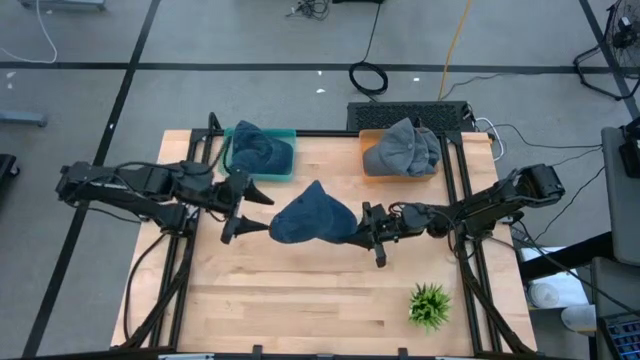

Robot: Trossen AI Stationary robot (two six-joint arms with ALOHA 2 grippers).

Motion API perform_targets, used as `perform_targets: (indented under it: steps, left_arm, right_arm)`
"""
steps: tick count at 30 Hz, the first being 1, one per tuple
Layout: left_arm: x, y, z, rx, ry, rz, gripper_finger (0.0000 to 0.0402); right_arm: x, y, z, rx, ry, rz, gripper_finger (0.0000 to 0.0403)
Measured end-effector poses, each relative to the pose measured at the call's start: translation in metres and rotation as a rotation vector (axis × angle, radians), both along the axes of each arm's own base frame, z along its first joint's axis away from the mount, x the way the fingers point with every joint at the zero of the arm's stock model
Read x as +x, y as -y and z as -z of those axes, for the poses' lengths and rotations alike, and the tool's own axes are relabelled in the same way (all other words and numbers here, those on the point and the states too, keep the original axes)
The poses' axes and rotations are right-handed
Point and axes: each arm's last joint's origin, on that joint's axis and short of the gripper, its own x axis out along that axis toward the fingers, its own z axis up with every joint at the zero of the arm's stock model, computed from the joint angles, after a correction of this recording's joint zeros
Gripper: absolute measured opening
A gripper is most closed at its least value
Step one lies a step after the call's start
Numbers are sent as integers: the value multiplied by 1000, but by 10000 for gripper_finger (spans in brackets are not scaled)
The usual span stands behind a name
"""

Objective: Pick & Place hat
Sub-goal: Put the dark blue cap into the blue bin

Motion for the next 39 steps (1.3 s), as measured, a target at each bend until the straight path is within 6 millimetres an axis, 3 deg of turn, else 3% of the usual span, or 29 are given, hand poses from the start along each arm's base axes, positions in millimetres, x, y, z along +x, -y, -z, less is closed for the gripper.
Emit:
perform_targets:
  steps: [13,28,39]
  left_arm:
    - [37,5,18,-44,-52,18,347]
    - [37,12,20,-135,-86,160,342]
    - [38,9,20,-114,-77,149,217]
  right_arm:
    - [-3,-15,4,-9,-35,-21,0]
    - [-4,-16,4,-37,-29,6,0]
    - [-4,-16,4,-36,-29,5,0]
